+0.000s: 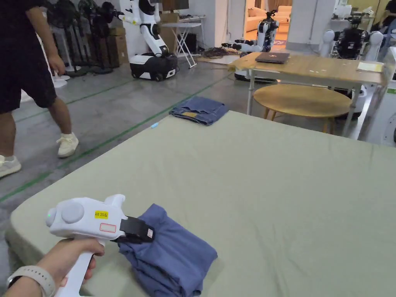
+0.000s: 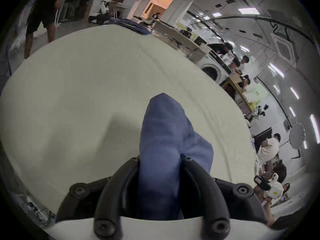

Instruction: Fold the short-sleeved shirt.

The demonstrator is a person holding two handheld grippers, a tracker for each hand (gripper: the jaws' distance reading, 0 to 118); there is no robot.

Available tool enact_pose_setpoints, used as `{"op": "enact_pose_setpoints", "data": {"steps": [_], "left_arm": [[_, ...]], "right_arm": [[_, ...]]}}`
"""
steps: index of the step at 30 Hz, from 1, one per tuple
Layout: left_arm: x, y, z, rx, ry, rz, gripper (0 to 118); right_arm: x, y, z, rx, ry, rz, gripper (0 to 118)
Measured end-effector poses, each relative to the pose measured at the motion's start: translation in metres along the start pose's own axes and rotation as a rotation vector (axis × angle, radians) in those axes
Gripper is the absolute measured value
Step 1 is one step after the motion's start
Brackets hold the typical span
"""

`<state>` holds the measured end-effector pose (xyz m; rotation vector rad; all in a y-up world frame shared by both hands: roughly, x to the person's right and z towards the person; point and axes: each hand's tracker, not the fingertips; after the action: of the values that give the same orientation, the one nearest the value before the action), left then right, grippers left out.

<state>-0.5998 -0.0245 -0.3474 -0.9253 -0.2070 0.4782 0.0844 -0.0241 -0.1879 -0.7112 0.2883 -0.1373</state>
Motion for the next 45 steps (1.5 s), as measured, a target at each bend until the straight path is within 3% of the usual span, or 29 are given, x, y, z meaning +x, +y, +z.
{"op": "enact_pose_setpoints", "data": {"steps": [4,5,7,8,9,10,13,15,16,17,18,19,21,26,32,34,37,40,45], "left_arm": [[-0.03,0.006,-0.002,0.011,-0.039,0.044,30],[-0.032,0.007,-0.003,0.009,-0.039,0.045,58],[-0.031,0.007,0.002,0.041,0.036,0.006,79],[-0.029,0.005,0.01,0.066,0.068,-0.021,79],[-0.032,0.005,0.018,0.094,0.083,-0.02,104],[-0.038,0.007,0.03,0.121,0.085,0.01,113],[-0.031,-0.001,0.067,0.199,0.13,0.091,113],[-0.026,-0.005,0.082,0.215,0.157,0.094,105],[-0.024,-0.006,0.085,0.206,0.193,0.104,83],[-0.017,-0.009,0.086,0.194,0.225,0.093,26],[-0.008,-0.014,0.086,0.18,0.302,0.049,0],[0.002,-0.019,0.088,0.18,0.349,0.032,0],[0.027,-0.027,0.089,0.169,0.306,0.031,0],[0.166,-0.061,0.091,0.343,0.381,-0.251,0],[0.324,-0.099,0.08,0.675,0.391,-0.572,0],[0.377,-0.111,0.073,0.724,0.321,-0.587,0],[0.44,-0.119,0.064,0.751,0.21,-0.604,0],[0.49,-0.116,0.054,0.756,0.162,-0.626,0],[0.545,-0.095,0.04,0.809,0.109,-0.687,0]], "right_arm": [[0.001,0.005,-0.004,-0.01,-0.01,0.002,5],[0.0,0.006,-0.003,-0.008,-0.011,0.003,5],[-0.004,0.01,0.0,-0.002,-0.011,0.008,5],[-0.004,0.012,0.001,0.0,-0.009,0.01,5],[-0.005,0.013,0.002,0.005,-0.008,0.015,5],[-0.006,0.013,0.004,0.01,-0.009,0.021,5],[-0.003,0.011,0.013,0.027,-0.002,0.015,5],[-0.001,0.01,0.018,0.037,-0.001,0.014,5],[0.0,0.009,0.022,0.046,-0.002,0.013,5],[0.001,0.009,0.026,0.053,0.0,0.01,5],[0.003,0.009,0.03,0.062,0.004,0.006,5],[0.004,0.009,0.035,0.073,0.006,0.004,5],[0.007,0.01,0.045,0.09,0.004,0.012,5],[0.024,0.026,0.071,0.159,-0.034,0.018,5],[0.047,0.092,0.113,0.354,-0.186,0.028,5],[0.051,0.117,0.133,0.46,-0.279,0.033,5],[0.057,0.142,0.157,0.563,-0.323,0.009,5],[0.062,0.164,0.175,0.612,-0.386,0.048,5],[0.074,0.199,0.181,0.614,-0.402,0.06,5]]}}
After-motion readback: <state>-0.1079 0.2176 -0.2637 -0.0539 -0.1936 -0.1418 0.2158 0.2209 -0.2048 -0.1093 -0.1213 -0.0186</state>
